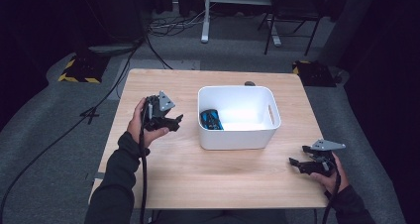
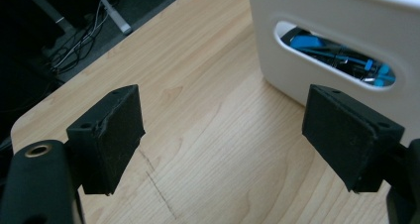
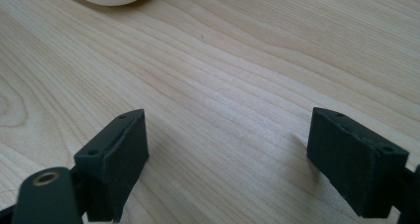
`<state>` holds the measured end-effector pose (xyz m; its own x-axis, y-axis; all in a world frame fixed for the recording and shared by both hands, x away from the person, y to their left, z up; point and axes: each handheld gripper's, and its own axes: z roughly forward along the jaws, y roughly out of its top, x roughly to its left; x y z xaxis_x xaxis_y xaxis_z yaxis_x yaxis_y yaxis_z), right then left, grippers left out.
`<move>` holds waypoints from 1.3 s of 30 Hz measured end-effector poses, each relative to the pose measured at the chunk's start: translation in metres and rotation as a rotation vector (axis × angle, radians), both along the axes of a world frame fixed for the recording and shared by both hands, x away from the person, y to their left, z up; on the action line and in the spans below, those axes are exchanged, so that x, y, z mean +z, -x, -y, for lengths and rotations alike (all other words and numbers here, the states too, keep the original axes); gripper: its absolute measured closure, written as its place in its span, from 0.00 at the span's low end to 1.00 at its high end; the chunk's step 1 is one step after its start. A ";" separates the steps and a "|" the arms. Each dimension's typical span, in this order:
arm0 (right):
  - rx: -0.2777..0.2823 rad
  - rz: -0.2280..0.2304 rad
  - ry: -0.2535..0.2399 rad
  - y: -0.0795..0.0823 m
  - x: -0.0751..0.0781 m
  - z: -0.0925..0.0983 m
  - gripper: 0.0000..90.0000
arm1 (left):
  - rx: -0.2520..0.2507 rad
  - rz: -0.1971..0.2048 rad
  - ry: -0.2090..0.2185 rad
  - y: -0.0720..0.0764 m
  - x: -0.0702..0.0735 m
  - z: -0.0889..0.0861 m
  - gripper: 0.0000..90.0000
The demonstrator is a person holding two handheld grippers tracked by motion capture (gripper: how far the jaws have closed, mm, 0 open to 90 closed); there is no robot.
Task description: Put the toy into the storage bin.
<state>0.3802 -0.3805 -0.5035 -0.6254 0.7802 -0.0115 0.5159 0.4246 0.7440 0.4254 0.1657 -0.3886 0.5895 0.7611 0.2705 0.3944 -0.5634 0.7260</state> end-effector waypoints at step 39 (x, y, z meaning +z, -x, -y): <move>0.000 0.000 0.000 0.000 0.000 0.000 0.18 | 0.002 -0.119 -0.090 0.048 -0.065 -0.031 0.18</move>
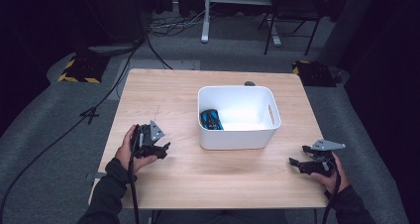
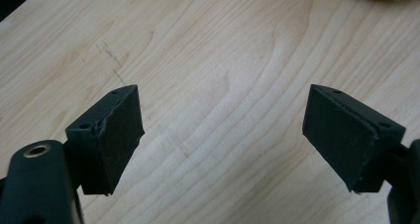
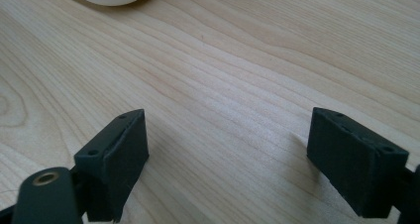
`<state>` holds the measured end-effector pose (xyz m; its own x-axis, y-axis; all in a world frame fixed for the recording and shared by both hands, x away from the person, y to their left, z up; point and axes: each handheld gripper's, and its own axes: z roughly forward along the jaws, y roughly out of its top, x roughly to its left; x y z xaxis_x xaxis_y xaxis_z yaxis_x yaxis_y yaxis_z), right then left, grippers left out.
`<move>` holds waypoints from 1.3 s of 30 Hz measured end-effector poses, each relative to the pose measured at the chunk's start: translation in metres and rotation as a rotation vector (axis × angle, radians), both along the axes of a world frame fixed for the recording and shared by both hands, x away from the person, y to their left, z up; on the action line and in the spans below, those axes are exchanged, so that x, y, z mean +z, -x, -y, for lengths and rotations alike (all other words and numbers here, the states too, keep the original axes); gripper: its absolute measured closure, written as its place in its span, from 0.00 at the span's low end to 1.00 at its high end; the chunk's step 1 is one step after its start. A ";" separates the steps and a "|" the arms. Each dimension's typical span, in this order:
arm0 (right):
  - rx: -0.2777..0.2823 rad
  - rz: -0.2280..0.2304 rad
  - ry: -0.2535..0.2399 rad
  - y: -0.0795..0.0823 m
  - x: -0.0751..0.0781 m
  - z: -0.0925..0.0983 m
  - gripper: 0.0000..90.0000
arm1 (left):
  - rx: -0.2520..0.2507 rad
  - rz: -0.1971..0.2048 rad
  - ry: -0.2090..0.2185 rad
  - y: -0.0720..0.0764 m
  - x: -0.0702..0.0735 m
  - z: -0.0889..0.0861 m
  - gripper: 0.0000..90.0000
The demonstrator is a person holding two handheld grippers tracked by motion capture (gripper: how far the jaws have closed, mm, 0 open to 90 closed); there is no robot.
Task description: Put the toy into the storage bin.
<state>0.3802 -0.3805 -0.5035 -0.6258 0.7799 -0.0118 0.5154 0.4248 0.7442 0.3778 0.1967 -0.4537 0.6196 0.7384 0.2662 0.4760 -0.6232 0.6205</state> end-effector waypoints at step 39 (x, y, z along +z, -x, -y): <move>0.000 0.000 0.000 0.000 0.000 0.000 0.18 | 0.125 -0.041 0.132 0.064 -0.044 -0.056 0.18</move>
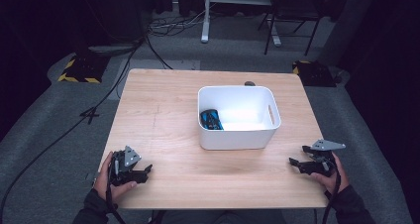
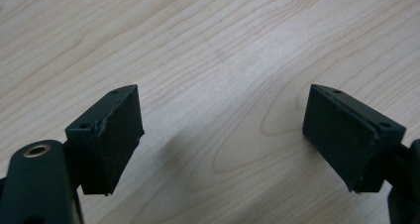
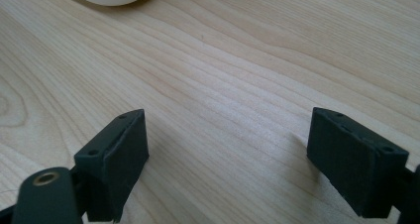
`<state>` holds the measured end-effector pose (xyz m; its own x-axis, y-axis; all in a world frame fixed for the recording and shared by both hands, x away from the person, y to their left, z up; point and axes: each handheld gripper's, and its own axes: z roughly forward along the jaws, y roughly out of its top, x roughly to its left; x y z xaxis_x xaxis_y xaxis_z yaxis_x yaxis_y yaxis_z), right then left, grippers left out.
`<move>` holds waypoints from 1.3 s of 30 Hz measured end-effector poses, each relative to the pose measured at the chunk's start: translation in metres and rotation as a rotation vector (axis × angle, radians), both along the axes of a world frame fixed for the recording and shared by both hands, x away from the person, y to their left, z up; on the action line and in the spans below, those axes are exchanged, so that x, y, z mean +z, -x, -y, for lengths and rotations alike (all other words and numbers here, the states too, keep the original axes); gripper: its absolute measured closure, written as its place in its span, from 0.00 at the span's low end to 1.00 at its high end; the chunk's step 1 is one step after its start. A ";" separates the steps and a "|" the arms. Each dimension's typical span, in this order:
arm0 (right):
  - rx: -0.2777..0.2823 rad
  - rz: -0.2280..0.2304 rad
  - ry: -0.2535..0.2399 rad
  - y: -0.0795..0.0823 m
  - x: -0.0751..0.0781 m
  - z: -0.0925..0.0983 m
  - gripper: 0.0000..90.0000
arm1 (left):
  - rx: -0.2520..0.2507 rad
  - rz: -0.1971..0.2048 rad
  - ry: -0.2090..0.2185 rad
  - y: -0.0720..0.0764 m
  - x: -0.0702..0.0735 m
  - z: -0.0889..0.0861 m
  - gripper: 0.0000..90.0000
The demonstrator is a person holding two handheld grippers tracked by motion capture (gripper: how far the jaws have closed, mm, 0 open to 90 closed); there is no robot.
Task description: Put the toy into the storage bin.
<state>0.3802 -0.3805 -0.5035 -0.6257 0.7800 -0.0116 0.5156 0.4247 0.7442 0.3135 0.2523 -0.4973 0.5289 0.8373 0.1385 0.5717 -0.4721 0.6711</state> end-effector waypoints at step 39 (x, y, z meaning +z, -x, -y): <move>0.000 0.001 -0.001 0.000 0.000 0.000 0.18 | 0.119 -0.070 0.151 0.003 -0.006 -0.021 0.16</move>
